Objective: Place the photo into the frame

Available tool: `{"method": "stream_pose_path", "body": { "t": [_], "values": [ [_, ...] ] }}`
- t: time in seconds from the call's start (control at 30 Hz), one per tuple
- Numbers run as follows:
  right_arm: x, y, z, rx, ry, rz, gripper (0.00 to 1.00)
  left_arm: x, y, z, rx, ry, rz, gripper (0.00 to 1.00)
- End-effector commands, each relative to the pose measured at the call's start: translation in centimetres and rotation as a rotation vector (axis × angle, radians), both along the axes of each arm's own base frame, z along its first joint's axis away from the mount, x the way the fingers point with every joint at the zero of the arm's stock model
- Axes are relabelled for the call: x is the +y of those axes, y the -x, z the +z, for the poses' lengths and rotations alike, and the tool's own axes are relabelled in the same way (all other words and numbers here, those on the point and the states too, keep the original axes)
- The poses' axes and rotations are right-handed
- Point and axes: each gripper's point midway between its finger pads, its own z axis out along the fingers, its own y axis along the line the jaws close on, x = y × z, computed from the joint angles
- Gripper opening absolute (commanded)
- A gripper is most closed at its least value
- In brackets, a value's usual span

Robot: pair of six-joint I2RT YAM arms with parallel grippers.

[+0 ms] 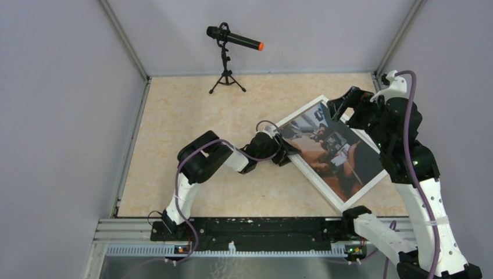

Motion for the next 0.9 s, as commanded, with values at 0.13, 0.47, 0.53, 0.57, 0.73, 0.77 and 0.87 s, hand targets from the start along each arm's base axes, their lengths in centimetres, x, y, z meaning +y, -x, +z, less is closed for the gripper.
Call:
{"method": "stream_pose_path", "body": {
  "t": [0.13,0.47,0.53,0.57,0.73,0.77,0.87],
  "values": [
    [0.0,0.3,1.5,-0.054,-0.008,0.009,0.99,3.9,2.2,-0.2,0.106,-0.292,-0.067,0.81],
    [0.6,1.2,2.8,-0.083,0.046,0.088,0.99,12.5,0.9,10.8,-0.209,-0.391,0.046,0.98],
    [0.5,1.6,3.3,-0.102,0.058,0.091,0.99,14.7,0.7,15.3,-0.376,-0.431,0.068,0.97],
    [0.4,1.8,3.6,-0.113,0.061,0.092,0.99,15.5,0.5,17.8,-0.478,-0.453,0.082,0.97],
    [0.2,3.7,5.9,-0.208,0.070,0.118,0.99,20.0,2.2,30.6,-1.028,-0.536,0.120,0.98],
    [0.1,4.2,6.5,-0.229,0.065,0.120,0.99,21.0,2.9,32.9,-1.129,-0.566,0.127,0.98],
    [-0.1,5.4,8.1,-0.279,0.045,0.122,0.99,24.0,4.9,39.1,-1.296,-0.601,0.193,0.99]
  ]
}}
